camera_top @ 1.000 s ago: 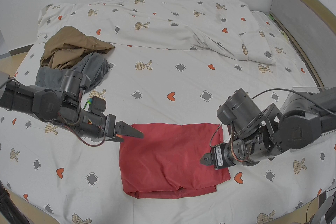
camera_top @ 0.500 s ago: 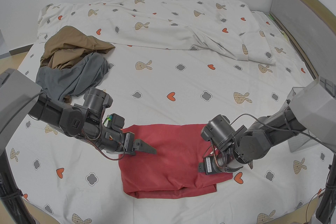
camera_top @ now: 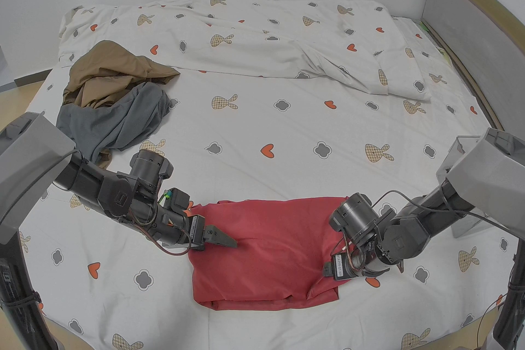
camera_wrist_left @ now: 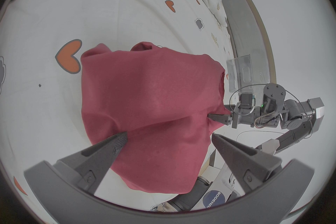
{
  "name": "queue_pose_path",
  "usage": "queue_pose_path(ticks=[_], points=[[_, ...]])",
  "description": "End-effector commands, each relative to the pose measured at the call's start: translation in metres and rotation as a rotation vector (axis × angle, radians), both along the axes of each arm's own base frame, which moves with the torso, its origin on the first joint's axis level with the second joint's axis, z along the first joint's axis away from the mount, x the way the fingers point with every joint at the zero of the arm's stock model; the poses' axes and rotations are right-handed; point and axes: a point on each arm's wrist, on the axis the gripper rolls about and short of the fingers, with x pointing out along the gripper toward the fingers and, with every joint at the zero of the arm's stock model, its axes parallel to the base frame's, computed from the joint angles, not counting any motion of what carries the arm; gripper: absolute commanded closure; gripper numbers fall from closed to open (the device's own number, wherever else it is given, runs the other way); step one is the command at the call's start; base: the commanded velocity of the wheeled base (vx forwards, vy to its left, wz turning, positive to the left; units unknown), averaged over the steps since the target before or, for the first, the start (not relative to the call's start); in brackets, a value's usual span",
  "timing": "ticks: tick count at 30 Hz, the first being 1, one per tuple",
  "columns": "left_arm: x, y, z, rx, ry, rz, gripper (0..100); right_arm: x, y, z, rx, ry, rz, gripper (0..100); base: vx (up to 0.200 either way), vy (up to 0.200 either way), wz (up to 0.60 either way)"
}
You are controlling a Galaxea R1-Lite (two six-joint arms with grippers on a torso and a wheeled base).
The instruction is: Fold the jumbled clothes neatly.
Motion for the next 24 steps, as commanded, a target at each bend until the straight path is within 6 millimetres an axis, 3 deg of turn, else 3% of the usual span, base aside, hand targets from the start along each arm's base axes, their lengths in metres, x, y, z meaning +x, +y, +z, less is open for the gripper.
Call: queue_pose_path(ticks=[1,7,8,15,20,24], points=[[-0.004,0.005,0.005,-0.002,-0.005,0.011,0,-0.013,-0.007,0.028,0.048,-0.046,0.007,0,0.0,0.0,0.0],[-0.008,0.014,0.022,-0.013,-0.044,0.031,0,-0.038,-0.024,0.077,0.181,-0.112,0.05,0,0.0,0.0,0.0],[-0.01,0.015,0.024,-0.014,-0.049,0.033,0,-0.049,-0.031,0.093,0.239,-0.132,0.073,0,0.0,0.0,0.0],[-0.022,0.025,0.039,-0.019,-0.08,0.053,0,-0.067,-0.053,0.118,0.285,-0.198,0.093,0,0.0,0.0,0.0],[-0.046,0.035,0.065,-0.038,-0.156,0.065,0,-0.084,-0.069,0.125,0.382,-0.174,0.197,0,0.0,0.0,0.0],[-0.088,0.045,0.104,-0.073,-0.287,0.074,0,-0.09,-0.093,0.143,0.59,-0.162,0.24,0,0.0,0.0,0.0]])
